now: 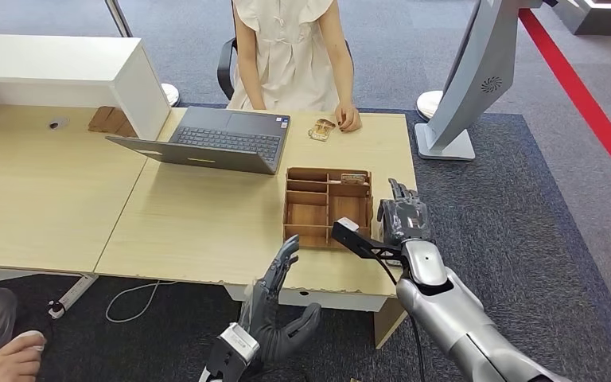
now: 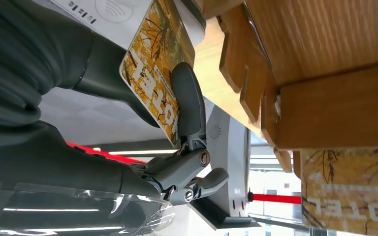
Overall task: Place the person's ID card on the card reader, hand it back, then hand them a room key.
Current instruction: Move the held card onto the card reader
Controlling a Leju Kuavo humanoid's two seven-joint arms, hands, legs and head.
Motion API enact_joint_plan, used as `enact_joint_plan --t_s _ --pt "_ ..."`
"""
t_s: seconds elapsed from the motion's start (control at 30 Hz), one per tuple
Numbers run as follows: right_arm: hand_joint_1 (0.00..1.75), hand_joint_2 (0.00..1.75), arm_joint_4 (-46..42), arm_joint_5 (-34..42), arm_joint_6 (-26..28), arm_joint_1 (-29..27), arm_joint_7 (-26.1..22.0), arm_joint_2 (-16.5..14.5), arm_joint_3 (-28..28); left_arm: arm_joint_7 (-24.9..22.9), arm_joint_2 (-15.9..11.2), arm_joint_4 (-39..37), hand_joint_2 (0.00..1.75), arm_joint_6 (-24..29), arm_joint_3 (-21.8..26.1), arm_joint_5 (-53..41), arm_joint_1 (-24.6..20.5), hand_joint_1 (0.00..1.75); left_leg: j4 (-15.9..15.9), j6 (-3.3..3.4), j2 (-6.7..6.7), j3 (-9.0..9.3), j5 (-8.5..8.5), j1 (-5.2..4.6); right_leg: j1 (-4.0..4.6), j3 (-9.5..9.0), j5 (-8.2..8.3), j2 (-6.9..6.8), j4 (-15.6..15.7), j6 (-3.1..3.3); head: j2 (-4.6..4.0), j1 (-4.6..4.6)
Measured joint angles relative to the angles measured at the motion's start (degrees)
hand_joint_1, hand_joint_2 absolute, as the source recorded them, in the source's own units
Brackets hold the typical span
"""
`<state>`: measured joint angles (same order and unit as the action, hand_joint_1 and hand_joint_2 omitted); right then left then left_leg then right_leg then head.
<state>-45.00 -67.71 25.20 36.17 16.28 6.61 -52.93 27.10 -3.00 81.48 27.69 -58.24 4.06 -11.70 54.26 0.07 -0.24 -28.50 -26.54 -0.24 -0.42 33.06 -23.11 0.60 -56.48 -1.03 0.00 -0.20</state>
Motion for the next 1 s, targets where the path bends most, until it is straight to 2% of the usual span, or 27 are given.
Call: enact_joint_plan --t_s 0.47,1.0 --pt "1.75 1.75 4.91 0.98 4.09 0.23 1.16 -0.97 0.87 -0.08 0.44 0.00 1.75 0.35 1.91 -1.02 0.83 0.00 0.00 0.00 0.01 0.02 0.00 0.00 0.00 0.00 0.00 0.00 0.01 0.00 0.01 0.00" --pt "1.75 1.75 5.09 0.70 3.15 0.55 1.30 -0.81 3.37 1.15 1.20 -0.08 1.75 2.22 1.92 0.87 0.11 0.00 0.00 0.00 0.01 0.02 0.00 -0.01 0.00 0.00 0.00 0.00 0.01 0.00 0.00 0.00"
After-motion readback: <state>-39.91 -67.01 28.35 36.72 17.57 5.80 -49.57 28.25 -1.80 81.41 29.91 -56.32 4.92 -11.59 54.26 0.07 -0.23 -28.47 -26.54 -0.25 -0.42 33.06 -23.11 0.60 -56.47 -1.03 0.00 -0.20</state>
